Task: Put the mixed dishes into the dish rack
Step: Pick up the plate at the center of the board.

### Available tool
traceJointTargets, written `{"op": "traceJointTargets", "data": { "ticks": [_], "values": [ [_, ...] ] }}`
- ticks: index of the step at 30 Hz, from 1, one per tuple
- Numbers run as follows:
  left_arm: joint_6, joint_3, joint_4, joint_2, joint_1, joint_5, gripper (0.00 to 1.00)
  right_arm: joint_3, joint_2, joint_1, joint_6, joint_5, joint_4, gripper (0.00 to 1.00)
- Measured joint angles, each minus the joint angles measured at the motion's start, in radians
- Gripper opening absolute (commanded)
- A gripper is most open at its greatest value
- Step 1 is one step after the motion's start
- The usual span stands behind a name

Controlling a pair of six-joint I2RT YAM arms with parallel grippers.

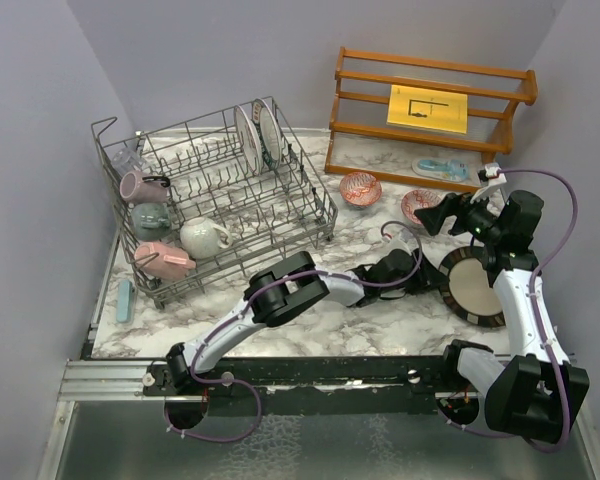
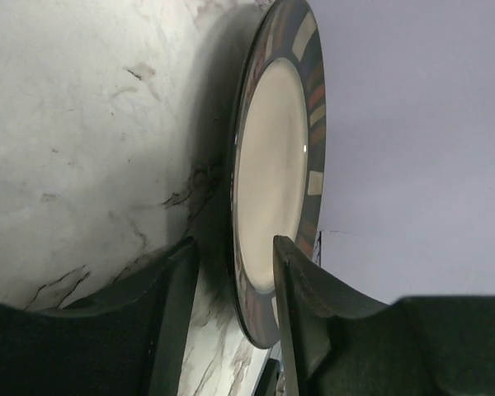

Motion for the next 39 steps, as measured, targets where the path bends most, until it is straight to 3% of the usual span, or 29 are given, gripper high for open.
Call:
{"op": "traceJointTargets", "data": {
  "ticks": [1, 5, 9, 18, 24, 31, 39],
  "values": [
    [-0.007, 0.017, -0.010, 0.011, 0.000, 0.005, 0.30, 0.000, 0.000, 0.000, 0.000, 0.000, 0.000, 0.99],
    [-0.026, 0.076, -0.043, 0.048, -0.003, 0.028, 0.25, 0.000, 0.000, 0.000, -0.001, 0.000, 0.000, 0.99],
    [-0.022, 0.134, -0.079, 0.081, -0.005, 0.047, 0.01, 0.000, -0.002, 0.000, -0.002, 0.000, -0.001, 0.99],
    [0.022, 0.145, -0.088, 0.079, -0.005, 0.064, 0.00, 0.001, -0.008, 0.000, -0.022, 0.000, -0.003, 1.00],
    [0.137, -0.040, -0.037, -0.054, -0.005, 0.050, 0.00, 0.021, -0.012, 0.000, -0.064, -0.051, -0.024, 1.00],
    [0.281, -0.317, 0.007, -0.272, -0.002, 0.013, 0.00, 0.043, -0.035, 0.000, -0.161, -0.285, -0.071, 1.00],
    [0.389, -0.644, 0.077, -0.518, 0.046, -0.002, 0.00, 0.045, -0.041, -0.006, -0.222, -0.365, -0.118, 1.00]
  ]
}}
